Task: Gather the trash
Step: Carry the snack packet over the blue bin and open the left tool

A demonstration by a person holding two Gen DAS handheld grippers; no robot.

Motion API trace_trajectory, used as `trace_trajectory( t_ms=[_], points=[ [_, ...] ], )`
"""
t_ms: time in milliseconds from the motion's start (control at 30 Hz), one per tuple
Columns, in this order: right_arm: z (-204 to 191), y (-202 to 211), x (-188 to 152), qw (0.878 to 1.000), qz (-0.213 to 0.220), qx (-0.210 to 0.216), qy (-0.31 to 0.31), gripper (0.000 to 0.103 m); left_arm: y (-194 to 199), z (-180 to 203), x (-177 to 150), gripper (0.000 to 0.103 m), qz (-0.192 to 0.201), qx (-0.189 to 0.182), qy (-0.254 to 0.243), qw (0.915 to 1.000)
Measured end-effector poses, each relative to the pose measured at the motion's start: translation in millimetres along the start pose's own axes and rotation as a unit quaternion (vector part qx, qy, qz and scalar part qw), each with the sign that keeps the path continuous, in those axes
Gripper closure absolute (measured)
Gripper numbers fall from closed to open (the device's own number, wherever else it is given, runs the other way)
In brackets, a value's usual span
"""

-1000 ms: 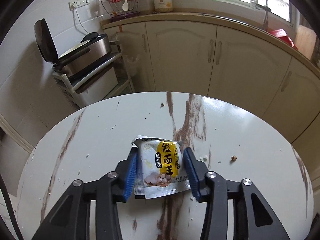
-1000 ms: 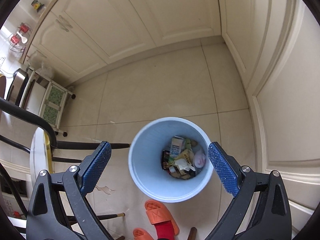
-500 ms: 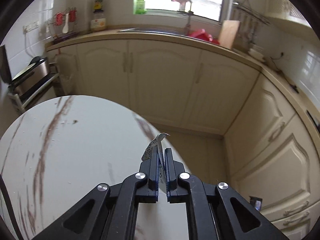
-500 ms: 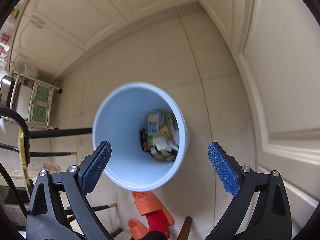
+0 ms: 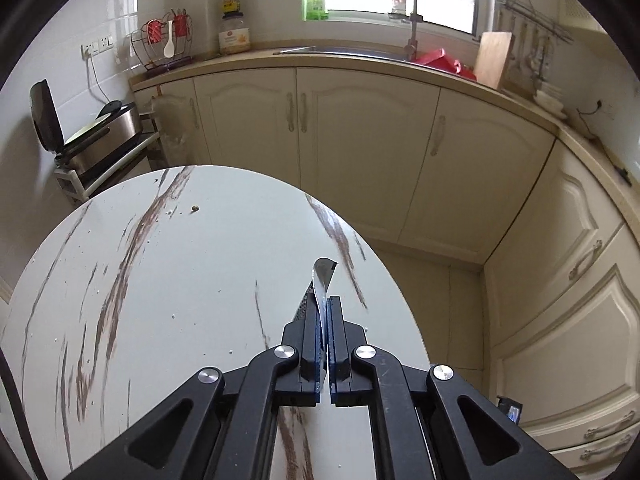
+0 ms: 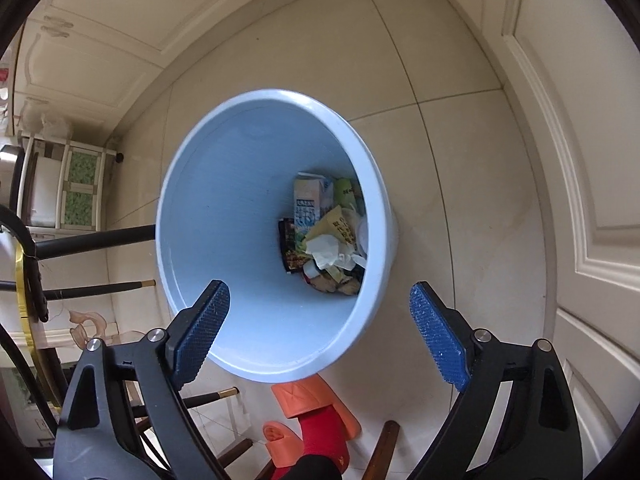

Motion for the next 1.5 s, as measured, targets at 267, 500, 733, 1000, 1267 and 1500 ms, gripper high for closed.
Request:
trace_trajectory(
  t_ms=[267, 500, 733, 1000, 1267, 1500],
  points=[
    [2.9, -13.1, -1.1, 1.0, -0.012, -0.004, -0.007, 0.02, 17.2, 62.9, -32.7, 0.103, 0.007, -0.086, -0.042, 0.9954],
    [8.8, -28.3, -1.1, 0.999, -0.025, -0.033, 0.002, 0.067, -1.5, 102.9, -58.2, 0.103, -0.014, -0.136, -0.06, 0.9888],
    [19.2, -35.1, -0.7, 0.999, -0.027, -0.024, 0.009, 0.085, -68.9, 112.7, -88.2, 0.103, -0.082, -0.182, -0.039, 0.9792],
    [14.6, -37.7, -3.0, 1.0, -0.029, -0.003, -0.007, 0.086, -187.2, 84.8, -148.0, 0.103, -0.213, -0.198, 0.0, 0.9568],
    [20.5, -40.8, 3.0, 1.0, -0.029, 0.0, -0.004, 0.086, -262.5, 63.4, -172.0, 0.103, -0.284, -0.186, 0.004, 0.9408],
    [23.8, -39.9, 4.9, 1.0, -0.03, -0.003, -0.003, 0.086, -306.6, 63.2, -162.5, 0.058, -0.315, -0.147, 0.022, 0.9374]
  ],
)
Point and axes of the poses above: each gripper's, at about its wrist camera, not at the fingertips, and y roughly against the way its jaws point, z to its right, x to its top, the point moved 6 cm from there along -y, roughly the way its jaws point, and after that the axes turned 14 degrees about -x, right-handed, at the moved point
